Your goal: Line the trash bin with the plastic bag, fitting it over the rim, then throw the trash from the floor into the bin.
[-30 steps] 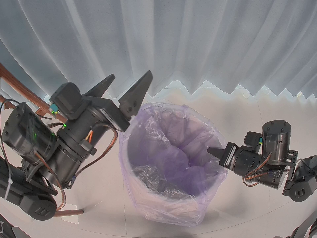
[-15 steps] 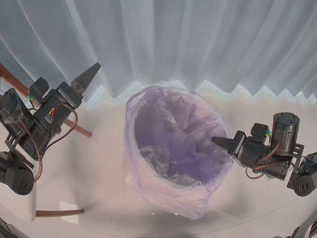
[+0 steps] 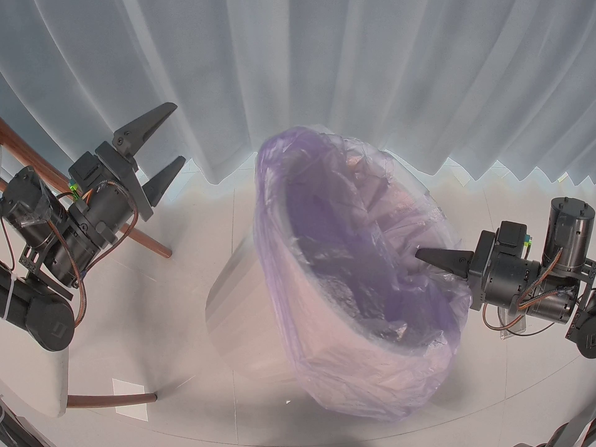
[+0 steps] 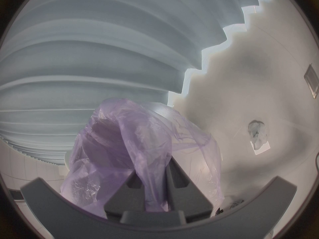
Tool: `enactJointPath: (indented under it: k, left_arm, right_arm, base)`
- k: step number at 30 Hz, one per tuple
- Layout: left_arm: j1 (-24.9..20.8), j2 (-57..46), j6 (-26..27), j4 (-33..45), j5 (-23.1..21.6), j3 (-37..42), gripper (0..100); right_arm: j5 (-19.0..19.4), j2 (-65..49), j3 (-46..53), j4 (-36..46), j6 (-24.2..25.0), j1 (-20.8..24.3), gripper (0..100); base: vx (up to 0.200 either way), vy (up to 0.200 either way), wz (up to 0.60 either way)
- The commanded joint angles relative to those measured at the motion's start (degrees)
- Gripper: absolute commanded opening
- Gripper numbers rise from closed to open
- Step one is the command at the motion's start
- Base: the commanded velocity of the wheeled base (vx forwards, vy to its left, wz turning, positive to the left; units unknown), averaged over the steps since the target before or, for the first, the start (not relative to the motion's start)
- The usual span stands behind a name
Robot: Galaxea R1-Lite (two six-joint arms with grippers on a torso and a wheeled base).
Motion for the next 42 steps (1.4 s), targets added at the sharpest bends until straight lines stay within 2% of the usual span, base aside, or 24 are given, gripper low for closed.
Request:
enactJointPath:
  k: [1,2,3,5,11,21,42]
  left_arm:
    - [1.0,-3.93,-7.49,-2.45,-9.57,6.57,100]
    - [1.0,-4.11,-7.66,-2.36,-10.01,6.83,100]
    - [1.0,-5.6,-9.68,-2.45,-15.02,9.29,100]
    - [1.0,-6.48,-10.48,-2.36,-18.36,10.35,100]
    - [0.03,-7.53,-10.83,-2.45,-18.53,11.49,100]
    - [-9.11,-13.6,-12.32,-2.36,-18.71,14.65,100]
    - [-12.18,-11.31,-11.79,-2.36,-18.71,16.24,100]
  right_arm:
    - [2.32,-0.73,0.79,2.04,0.46,-1.02,0]
    - [2.32,-0.73,0.79,2.04,0.46,-1.02,0]
    - [2.41,-0.73,0.87,2.13,0.38,-0.85,0]
    - [2.41,-0.64,1.14,2.13,-0.06,-0.76,0]
    - [2.41,0.24,2.11,2.21,-1.91,-0.14,0]
    - [2.32,1.64,3.25,2.04,-3.75,1.52,0]
    - [2.32,1.38,4.04,1.69,-3.84,3.55,0]
  base:
    - [0.0,0.0,0.0]
    - [0.0,0.0,0.0]
    - [0.0,0.0,0.0]
    - [0.0,0.0,0.0]
    - [0.0,0.0,0.0]
    - [0.0,0.0,0.0]
    - [0.0,0.0,0.0]
